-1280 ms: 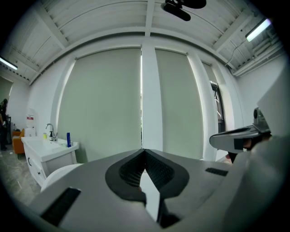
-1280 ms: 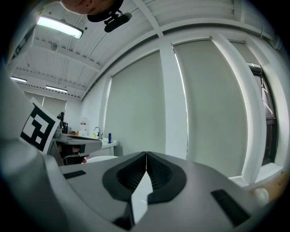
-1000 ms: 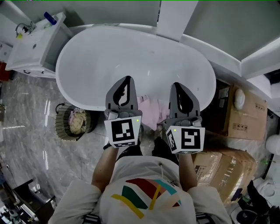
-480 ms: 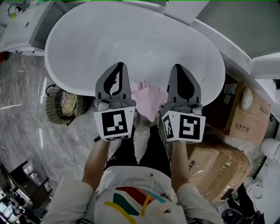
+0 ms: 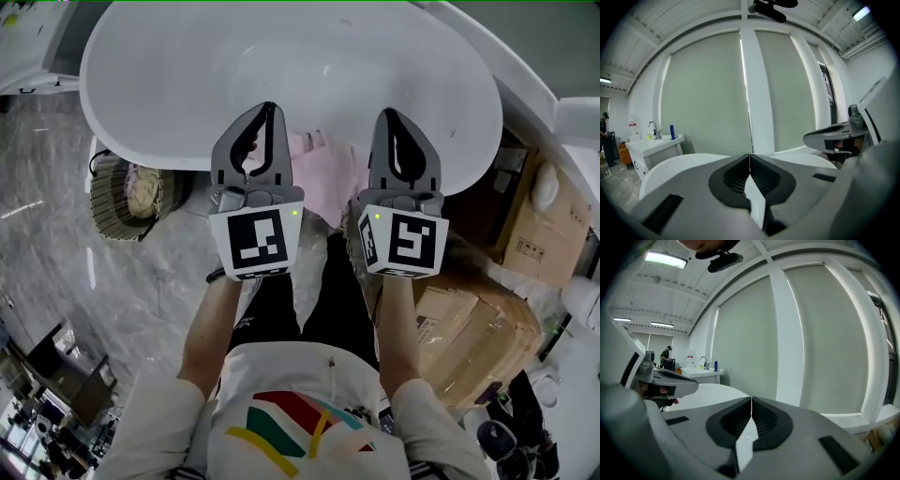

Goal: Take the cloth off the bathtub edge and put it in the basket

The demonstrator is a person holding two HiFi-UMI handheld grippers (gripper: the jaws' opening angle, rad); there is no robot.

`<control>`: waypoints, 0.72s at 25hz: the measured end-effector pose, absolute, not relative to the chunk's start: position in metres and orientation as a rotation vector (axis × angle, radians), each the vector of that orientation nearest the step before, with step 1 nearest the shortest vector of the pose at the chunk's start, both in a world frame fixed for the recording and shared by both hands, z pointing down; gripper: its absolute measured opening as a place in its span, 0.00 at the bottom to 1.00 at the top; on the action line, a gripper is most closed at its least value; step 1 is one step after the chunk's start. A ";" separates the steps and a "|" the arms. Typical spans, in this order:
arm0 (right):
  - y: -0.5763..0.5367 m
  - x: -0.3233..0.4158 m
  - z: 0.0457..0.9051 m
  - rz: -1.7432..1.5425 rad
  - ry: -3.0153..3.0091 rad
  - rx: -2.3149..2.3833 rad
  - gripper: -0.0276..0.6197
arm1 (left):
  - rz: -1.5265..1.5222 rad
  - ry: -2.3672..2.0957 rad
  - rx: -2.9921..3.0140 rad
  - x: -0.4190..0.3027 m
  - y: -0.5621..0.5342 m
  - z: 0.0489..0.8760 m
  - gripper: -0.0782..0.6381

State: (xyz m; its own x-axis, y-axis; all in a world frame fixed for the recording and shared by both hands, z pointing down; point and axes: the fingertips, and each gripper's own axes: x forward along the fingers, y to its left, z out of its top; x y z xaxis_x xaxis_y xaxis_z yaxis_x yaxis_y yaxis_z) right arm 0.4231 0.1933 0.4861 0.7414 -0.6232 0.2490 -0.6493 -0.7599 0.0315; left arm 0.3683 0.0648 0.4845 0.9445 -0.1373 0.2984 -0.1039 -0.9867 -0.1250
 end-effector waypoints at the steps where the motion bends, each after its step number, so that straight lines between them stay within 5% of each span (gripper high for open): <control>1: 0.193 0.421 0.492 0.358 -1.047 2.813 0.06 | -0.488 0.186 -2.999 0.367 0.065 0.491 0.13; 18: 0.203 0.392 0.577 0.626 -1.095 2.726 0.06 | -0.723 0.149 -3.078 0.349 0.083 0.577 0.13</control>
State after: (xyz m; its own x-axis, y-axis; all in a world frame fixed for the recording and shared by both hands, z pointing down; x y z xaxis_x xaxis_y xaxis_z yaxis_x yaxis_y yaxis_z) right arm 0.3916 0.2029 0.5766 0.6491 -0.6300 0.4263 -0.6872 -0.7260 -0.0265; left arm 0.3489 0.0827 0.5769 0.8911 -0.0865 0.4455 -0.0972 -0.9953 0.0011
